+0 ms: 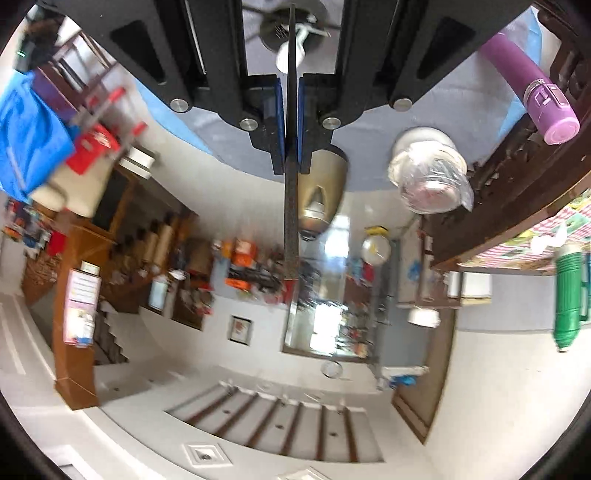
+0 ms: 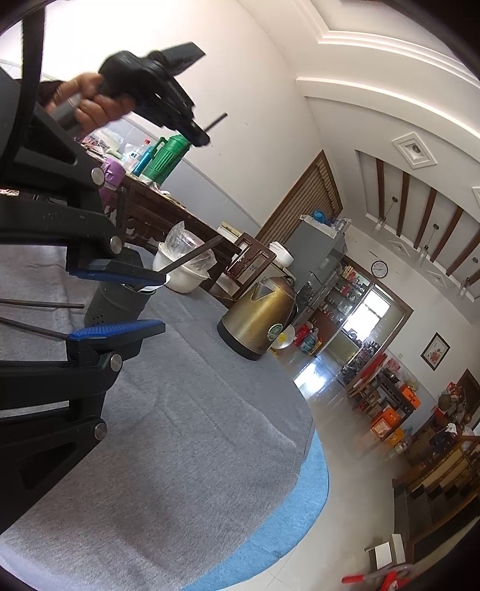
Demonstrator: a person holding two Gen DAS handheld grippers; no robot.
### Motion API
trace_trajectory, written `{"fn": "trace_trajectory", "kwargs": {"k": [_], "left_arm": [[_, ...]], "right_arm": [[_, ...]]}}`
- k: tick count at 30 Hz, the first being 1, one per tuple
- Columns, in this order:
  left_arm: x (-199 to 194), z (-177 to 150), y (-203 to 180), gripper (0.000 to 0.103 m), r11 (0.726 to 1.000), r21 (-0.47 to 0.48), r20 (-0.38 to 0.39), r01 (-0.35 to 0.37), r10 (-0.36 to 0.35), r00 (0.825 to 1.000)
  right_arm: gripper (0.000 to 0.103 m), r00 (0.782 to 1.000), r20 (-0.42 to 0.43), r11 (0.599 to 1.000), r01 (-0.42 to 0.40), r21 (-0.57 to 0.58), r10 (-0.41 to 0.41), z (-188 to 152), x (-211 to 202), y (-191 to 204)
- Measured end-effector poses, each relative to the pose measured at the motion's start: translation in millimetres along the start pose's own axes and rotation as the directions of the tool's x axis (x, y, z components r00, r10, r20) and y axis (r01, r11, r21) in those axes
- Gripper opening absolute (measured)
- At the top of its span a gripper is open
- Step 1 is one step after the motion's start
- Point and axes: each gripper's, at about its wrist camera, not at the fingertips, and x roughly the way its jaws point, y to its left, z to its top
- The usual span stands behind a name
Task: Organize utensils
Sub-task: 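Open the right tool over the cup while the left tool releases its chopstick there, then withdraw both open tools from the grey cup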
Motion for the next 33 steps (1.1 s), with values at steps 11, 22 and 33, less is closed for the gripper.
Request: {"fn": "trace_trajectory", "kwargs": {"k": [11,22,33], "left_arm": [[38,-46,4,0.006,0.997,-0.054,-0.033,-0.059,0.058,0.998],[-35,-59,9,0.042,0.999,0.048,-0.053,-0.023,0.025,0.998],[-95,-117,31,0.056,0.998,0.066,-0.294,-0.015,0.034,0.955]], "right_arm": [[0.022,1.000,0.002,1.000,0.027,0.008,-0.027,-4,-7,-6],[0.022,1.000,-0.022,1.000,-0.002,-0.002,0.002,-9,-6,7],[0.022,0.993,-0.115,0.999,-0.007,-0.044,0.002,-36,13,30]]}}
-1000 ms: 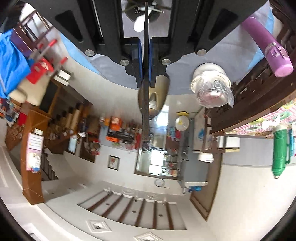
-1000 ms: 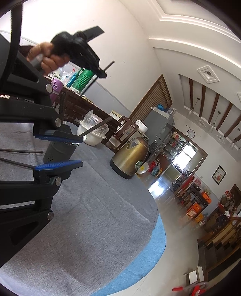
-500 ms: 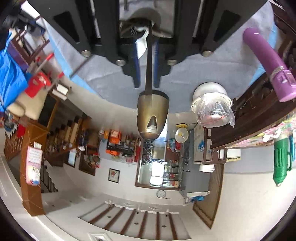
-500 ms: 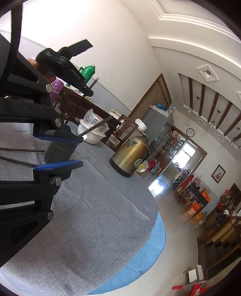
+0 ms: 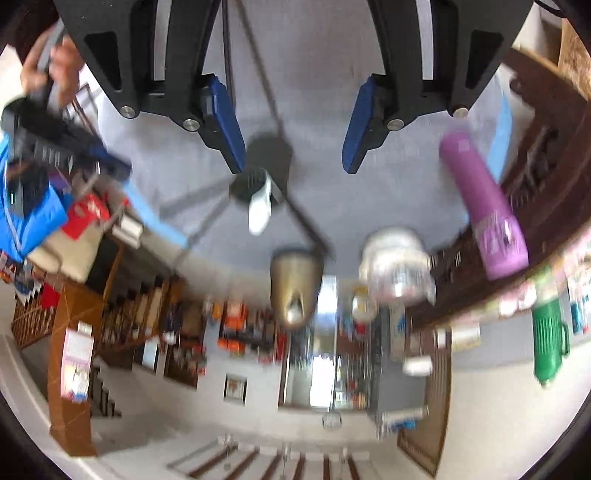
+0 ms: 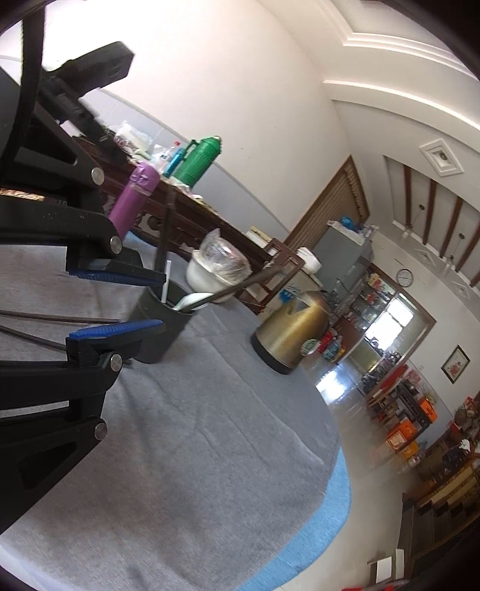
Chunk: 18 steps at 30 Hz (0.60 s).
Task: Organize utensils
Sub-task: 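Withdraw both open tools from the grey cup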
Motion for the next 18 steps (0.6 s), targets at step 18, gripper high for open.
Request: {"fn": "trace_trajectory", "kwargs": {"k": [18], "left_arm": [[27,-50,8,0.059,0.989,0.014,-0.211,-0.145,0.144,0.967]], "right_arm": [[0.033,0.991,-0.133,0.999,0.029,-0.032,-0.033,-41,29,3]]}}
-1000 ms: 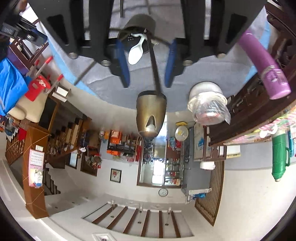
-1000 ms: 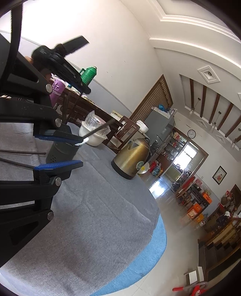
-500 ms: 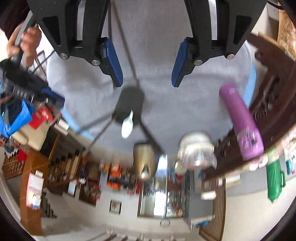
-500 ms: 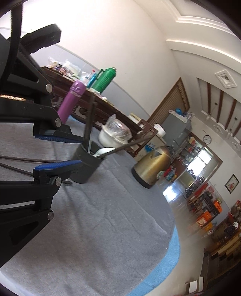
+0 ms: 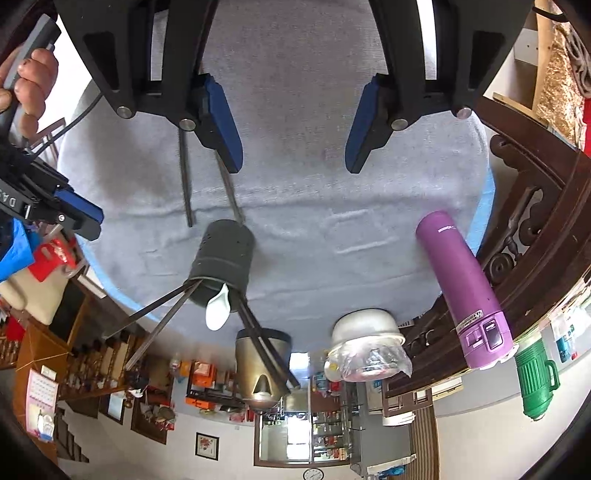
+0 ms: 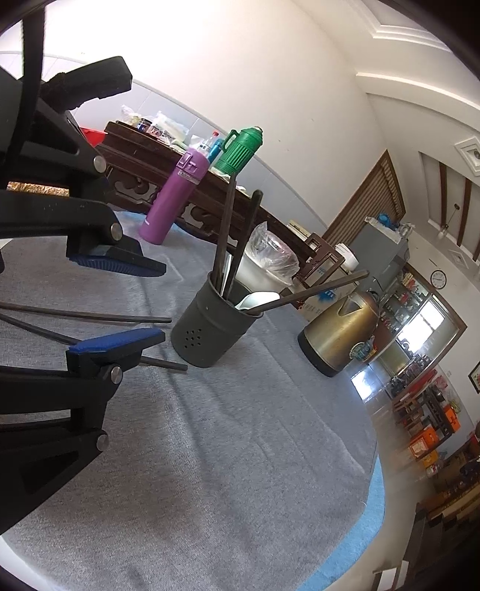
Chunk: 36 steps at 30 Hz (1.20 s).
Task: Organize utensils
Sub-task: 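Withdraw both open tools from the grey cup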
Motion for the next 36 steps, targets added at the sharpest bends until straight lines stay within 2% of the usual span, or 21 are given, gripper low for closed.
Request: {"fn": "trace_trajectory", "kwargs": {"k": [13,19,24,27,30,36], "left_arm": [[24,-10,0,0.059,0.997,0.008,-0.068,-0.075,0.076,0.995],[36,-21,-3,0.060,0.996,0.025,-0.102,-0.089,0.092,0.991],[48,-27,-6,0.060,0.994,0.024,-0.129,-0.102,0.105,0.986],[48,-27,-9,0.060,0.994,0.017,-0.112,-0.106,0.107,0.988],[50,-25,-11,0.060,0.993,0.006,-0.082,-0.115,0.115,0.990],[59,-14,-18,0.060,0.990,-0.011,-0.051,-0.139,0.139,0.989]], "right_arm": [[0.033,0.999,-0.045,1.000,0.002,-0.011,-0.003,-13,21,-3],[0.033,1.000,-0.007,1.000,0.006,-0.029,-0.007,-21,30,-9],[0.033,0.998,0.040,0.995,0.058,-0.084,-0.055,-18,45,-23],[0.033,0.993,0.080,0.992,0.097,-0.076,-0.091,-10,54,-40],[0.033,0.995,0.076,0.998,0.065,-0.002,-0.065,-4,58,-58],[0.033,0.994,0.087,0.998,0.070,-0.004,-0.069,-1,57,-62]]}}
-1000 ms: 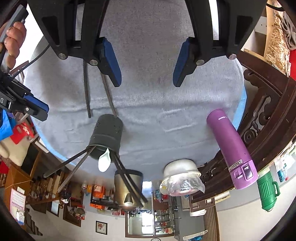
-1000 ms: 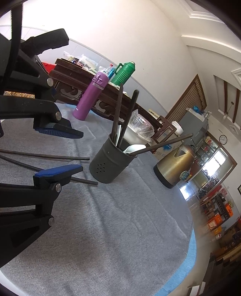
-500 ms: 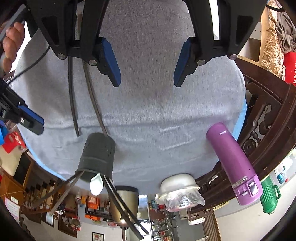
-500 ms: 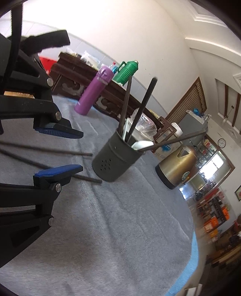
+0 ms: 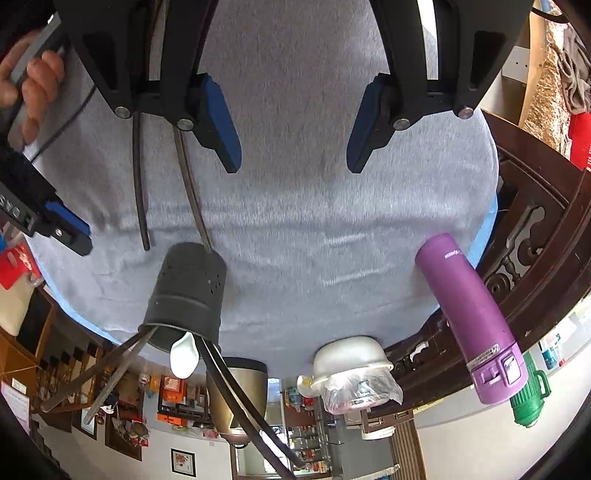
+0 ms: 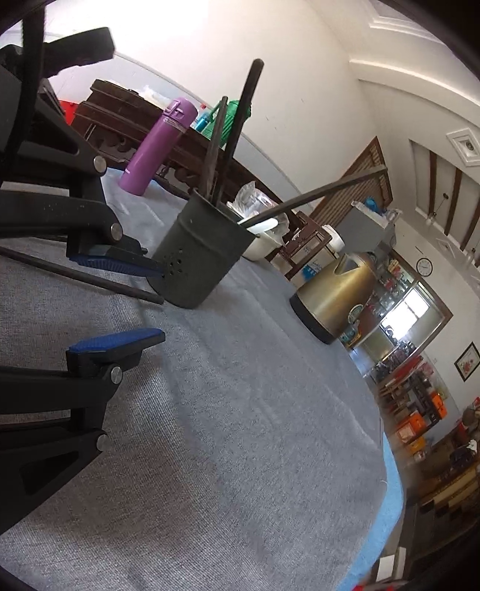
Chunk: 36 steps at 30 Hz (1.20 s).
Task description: Organize utensils
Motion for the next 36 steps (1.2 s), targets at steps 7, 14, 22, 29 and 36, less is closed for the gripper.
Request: {"fn": "trace_trajectory", "kwargs": {"k": [7,14,22,29,36], "left_arm": [[8,1,-9,0.060,1.000,0.007,-0.012,-0.017,0.017,1.000],[7,-4,-8,0.060,0.999,0.005,-0.019,-0.035,0.035,0.999],[7,-8,1,0.060,0.998,0.006,-0.021,-0.070,0.070,0.997],[7,-11,7,0.060,0.997,-0.004,-0.013,-0.077,0.077,0.997],[11,-13,13,0.060,0.997,-0.022,-0.020,-0.071,0.071,0.997]], "right_arm": [[0.033,1.000,-0.013,1.000,-0.008,-0.016,0.008,-4,0,3],[0.033,0.999,-0.040,1.000,0.000,-0.025,-0.001,-6,4,4],[0.033,0.999,-0.045,1.000,0.009,-0.022,-0.010,-7,5,4],[0.033,0.998,-0.058,1.000,0.019,-0.023,-0.021,-7,7,4],[0.033,0.997,-0.066,0.999,0.029,-0.023,-0.030,-7,9,4]]}}
